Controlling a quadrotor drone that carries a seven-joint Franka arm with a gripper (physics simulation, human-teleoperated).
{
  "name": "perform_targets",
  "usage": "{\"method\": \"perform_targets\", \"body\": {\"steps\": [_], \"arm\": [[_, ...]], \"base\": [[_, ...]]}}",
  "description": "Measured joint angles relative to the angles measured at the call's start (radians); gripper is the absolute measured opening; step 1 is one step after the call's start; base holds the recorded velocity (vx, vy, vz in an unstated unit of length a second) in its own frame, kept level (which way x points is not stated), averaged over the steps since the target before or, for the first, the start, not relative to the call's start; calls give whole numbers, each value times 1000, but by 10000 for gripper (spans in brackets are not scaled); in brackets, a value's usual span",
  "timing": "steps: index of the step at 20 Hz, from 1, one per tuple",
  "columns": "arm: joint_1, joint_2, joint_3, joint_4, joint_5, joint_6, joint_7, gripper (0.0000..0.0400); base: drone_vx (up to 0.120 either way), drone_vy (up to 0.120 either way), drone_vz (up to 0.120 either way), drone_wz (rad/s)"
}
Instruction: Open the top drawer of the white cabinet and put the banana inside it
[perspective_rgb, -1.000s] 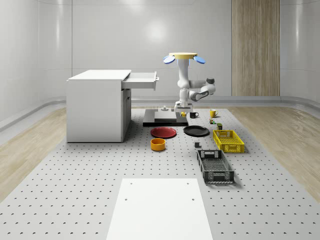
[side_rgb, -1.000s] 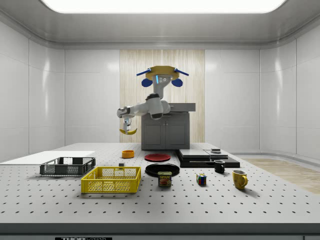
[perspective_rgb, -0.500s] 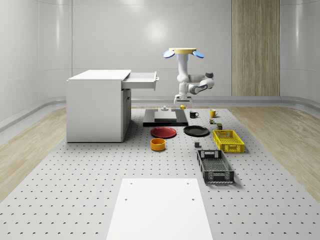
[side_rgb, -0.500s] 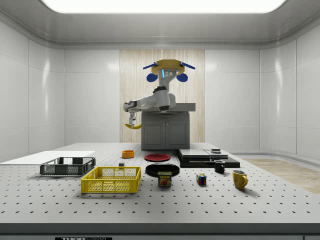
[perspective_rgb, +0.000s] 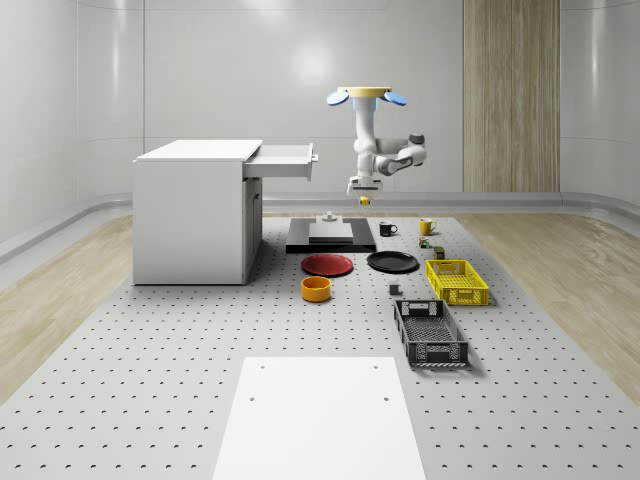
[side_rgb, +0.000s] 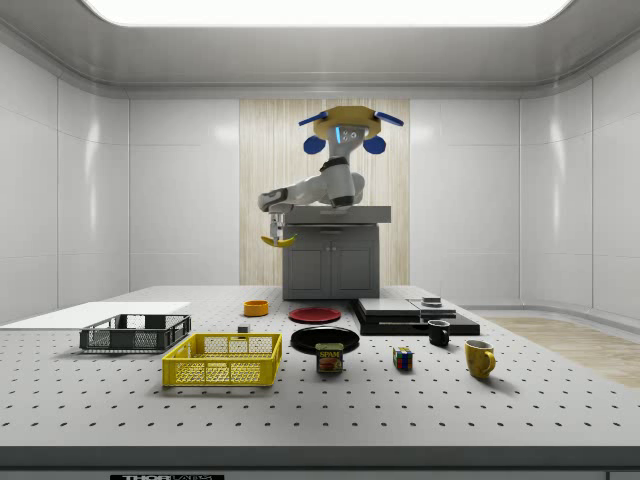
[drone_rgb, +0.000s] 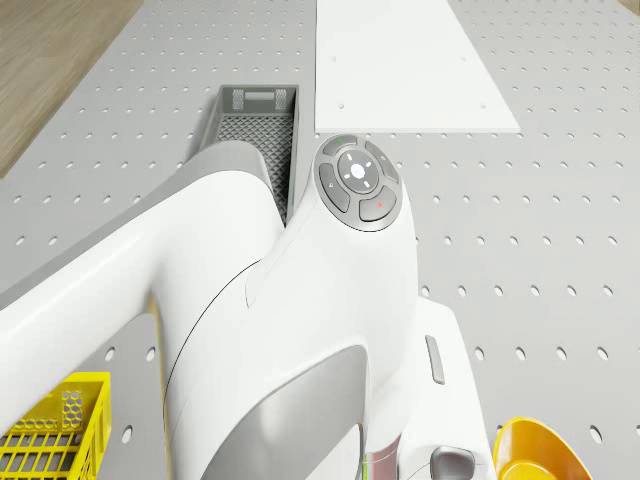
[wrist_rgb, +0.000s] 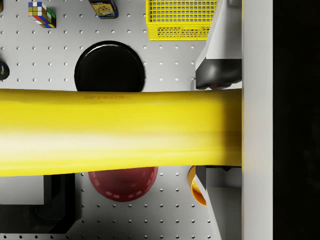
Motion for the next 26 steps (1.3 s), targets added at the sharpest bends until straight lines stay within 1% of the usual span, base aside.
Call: {"method": "perform_targets", "body": {"steps": [26], "arm": [[1, -4, 0, 0, -2, 4, -1, 193]], "base": [[-120, 0, 120, 0]]}}
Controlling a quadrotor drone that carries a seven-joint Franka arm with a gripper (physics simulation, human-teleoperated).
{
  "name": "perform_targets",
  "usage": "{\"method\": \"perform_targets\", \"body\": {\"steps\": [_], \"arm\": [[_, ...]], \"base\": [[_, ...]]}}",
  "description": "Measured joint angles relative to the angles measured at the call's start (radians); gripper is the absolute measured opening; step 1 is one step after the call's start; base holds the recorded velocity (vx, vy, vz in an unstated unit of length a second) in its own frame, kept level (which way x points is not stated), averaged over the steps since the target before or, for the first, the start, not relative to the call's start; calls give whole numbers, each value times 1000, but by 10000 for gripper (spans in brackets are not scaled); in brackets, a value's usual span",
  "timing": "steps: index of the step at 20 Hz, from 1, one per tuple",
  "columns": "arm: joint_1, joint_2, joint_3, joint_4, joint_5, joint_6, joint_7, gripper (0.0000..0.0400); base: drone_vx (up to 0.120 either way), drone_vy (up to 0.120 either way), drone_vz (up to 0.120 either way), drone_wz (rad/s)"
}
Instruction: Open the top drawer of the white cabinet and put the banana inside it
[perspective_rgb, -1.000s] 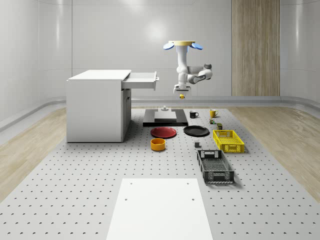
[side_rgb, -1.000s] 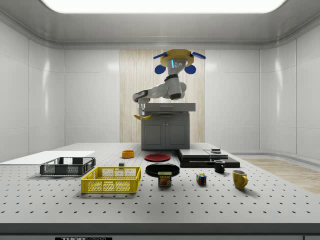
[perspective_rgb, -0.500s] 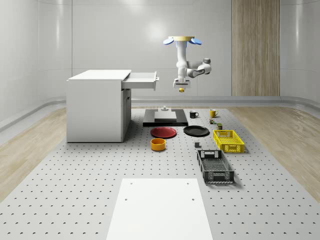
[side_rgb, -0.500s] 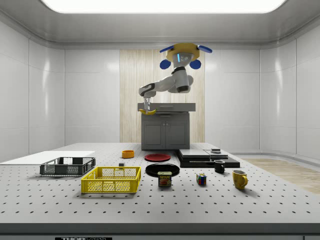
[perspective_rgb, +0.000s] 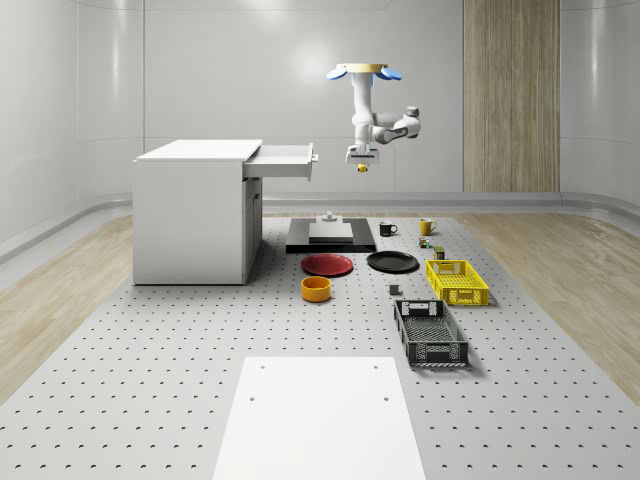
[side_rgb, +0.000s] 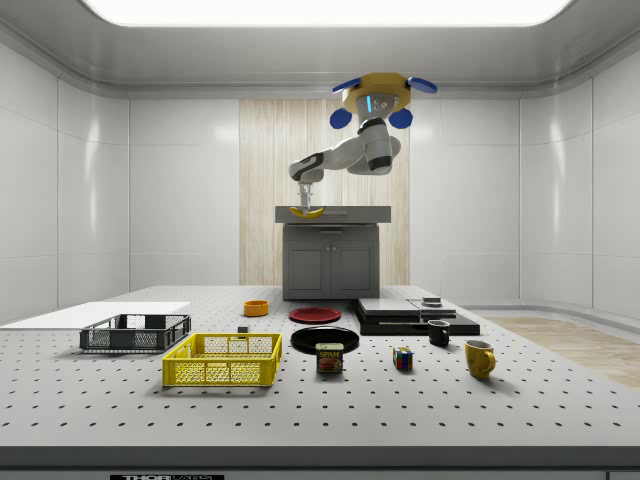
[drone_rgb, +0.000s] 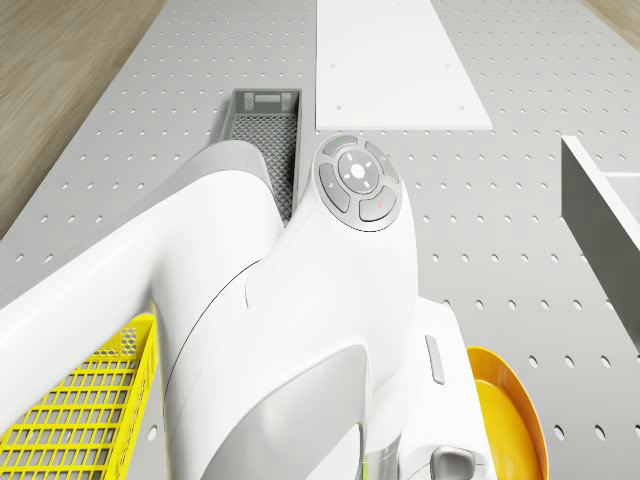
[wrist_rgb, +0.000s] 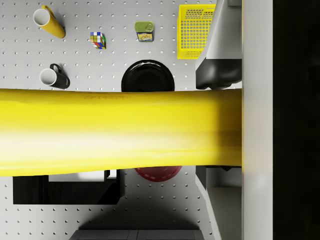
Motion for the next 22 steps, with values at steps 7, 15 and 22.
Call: {"method": "perform_targets", "body": {"steps": [7, 15, 22], "arm": [[0, -1, 0, 0, 0, 1, 0, 193], [0, -1, 0, 0, -1, 1, 0, 193], [0, -2, 0, 0, -1, 2, 0, 193]], "base": [[-120, 0, 120, 0], [-120, 0, 120, 0], [-69, -29, 29, 0]]}}
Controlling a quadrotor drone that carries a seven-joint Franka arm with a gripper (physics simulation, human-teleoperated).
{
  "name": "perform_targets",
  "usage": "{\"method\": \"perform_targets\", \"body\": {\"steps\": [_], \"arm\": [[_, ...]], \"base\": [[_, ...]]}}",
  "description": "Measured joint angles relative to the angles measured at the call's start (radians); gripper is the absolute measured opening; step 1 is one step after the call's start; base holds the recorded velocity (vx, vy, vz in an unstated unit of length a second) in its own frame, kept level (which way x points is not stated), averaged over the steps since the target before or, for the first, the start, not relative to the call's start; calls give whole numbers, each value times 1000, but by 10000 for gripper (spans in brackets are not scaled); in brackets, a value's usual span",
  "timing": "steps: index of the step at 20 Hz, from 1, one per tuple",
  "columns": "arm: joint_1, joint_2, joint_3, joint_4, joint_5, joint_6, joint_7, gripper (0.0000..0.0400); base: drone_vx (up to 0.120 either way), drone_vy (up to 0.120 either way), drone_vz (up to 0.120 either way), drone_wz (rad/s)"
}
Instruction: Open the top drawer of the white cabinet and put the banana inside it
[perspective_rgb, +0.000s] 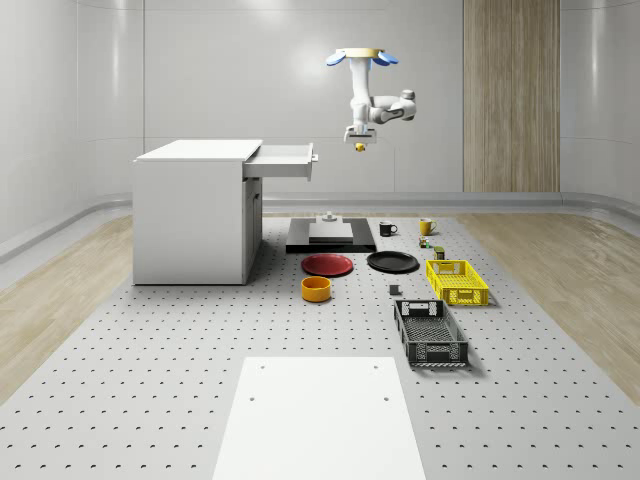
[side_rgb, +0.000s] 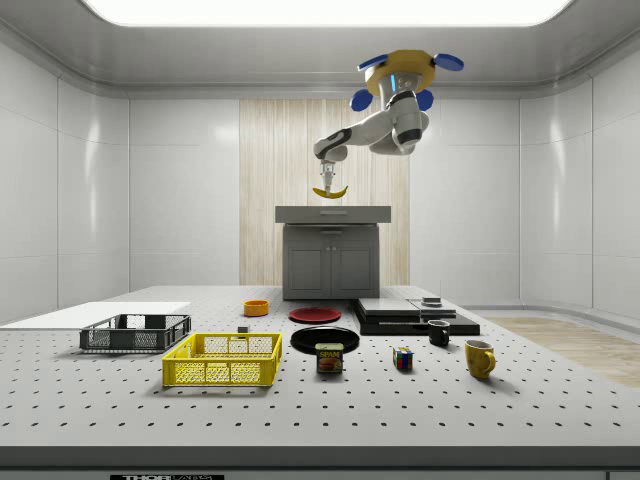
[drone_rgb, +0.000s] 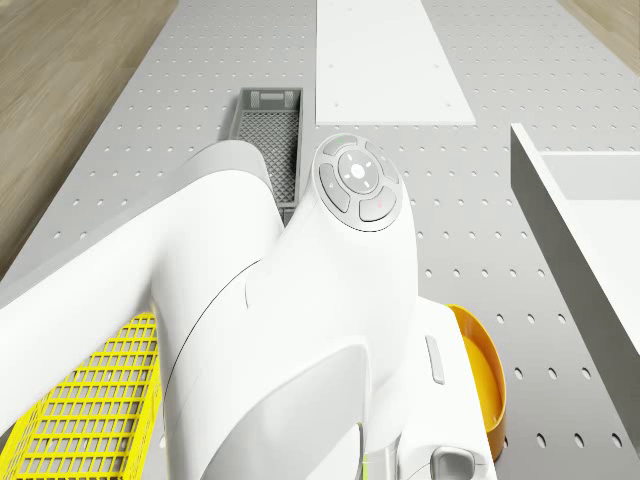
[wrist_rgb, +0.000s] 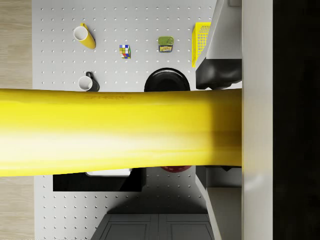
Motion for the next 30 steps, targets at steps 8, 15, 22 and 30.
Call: {"method": "perform_targets", "body": {"steps": [8, 15, 22, 30], "arm": [[0, 0, 0, 0, 0, 0, 0, 193], [0, -1, 0, 0, 0, 1, 0, 193], [0, -1, 0, 0, 0, 1, 0, 193], [0, -1, 0, 0, 0, 1, 0, 193]], "base": [[0, -120, 0, 0], [0, -120, 0, 0], [0, -120, 40, 0], [0, -120, 40, 0]]}}
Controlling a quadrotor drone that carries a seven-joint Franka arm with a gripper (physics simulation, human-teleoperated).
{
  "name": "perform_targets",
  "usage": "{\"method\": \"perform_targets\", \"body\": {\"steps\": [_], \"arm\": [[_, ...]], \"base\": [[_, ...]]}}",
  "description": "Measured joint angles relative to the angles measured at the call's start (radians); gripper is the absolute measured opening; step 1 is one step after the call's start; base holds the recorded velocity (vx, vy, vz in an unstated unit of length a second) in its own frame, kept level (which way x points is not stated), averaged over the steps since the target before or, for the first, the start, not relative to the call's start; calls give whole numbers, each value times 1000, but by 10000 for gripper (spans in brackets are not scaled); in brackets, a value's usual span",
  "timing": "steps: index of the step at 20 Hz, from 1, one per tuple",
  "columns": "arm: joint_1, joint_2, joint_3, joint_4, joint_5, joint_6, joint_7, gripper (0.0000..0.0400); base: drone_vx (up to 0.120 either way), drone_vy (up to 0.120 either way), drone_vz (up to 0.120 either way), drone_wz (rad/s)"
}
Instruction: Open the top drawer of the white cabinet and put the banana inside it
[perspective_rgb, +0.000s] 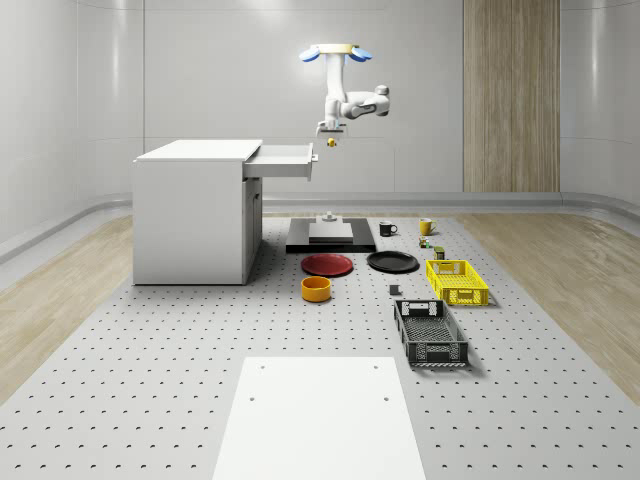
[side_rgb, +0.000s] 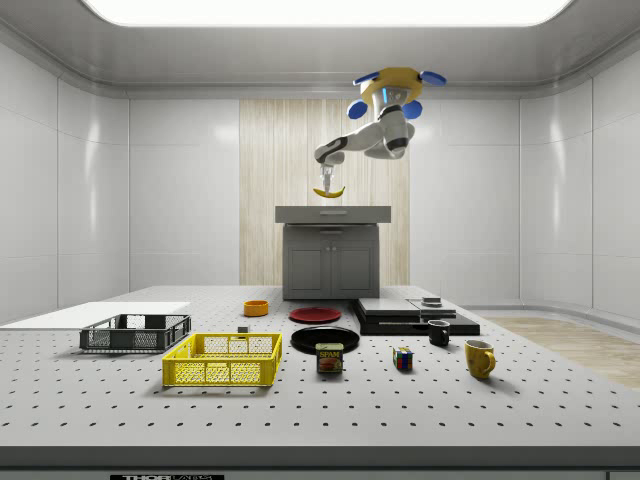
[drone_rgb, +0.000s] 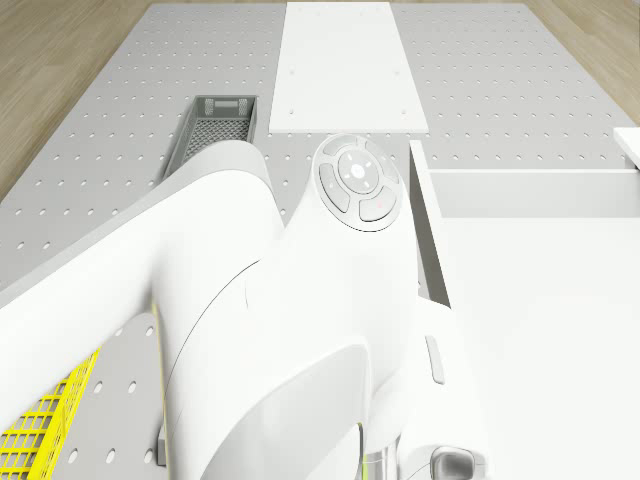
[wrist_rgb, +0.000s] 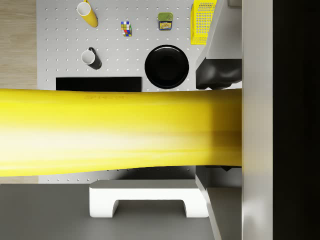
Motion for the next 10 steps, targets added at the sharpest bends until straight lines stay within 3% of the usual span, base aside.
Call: {"method": "perform_targets", "body": {"steps": [10], "arm": [[0, 0, 0, 0, 0, 0, 0, 193]], "base": [[0, -120, 0, 0]]}}
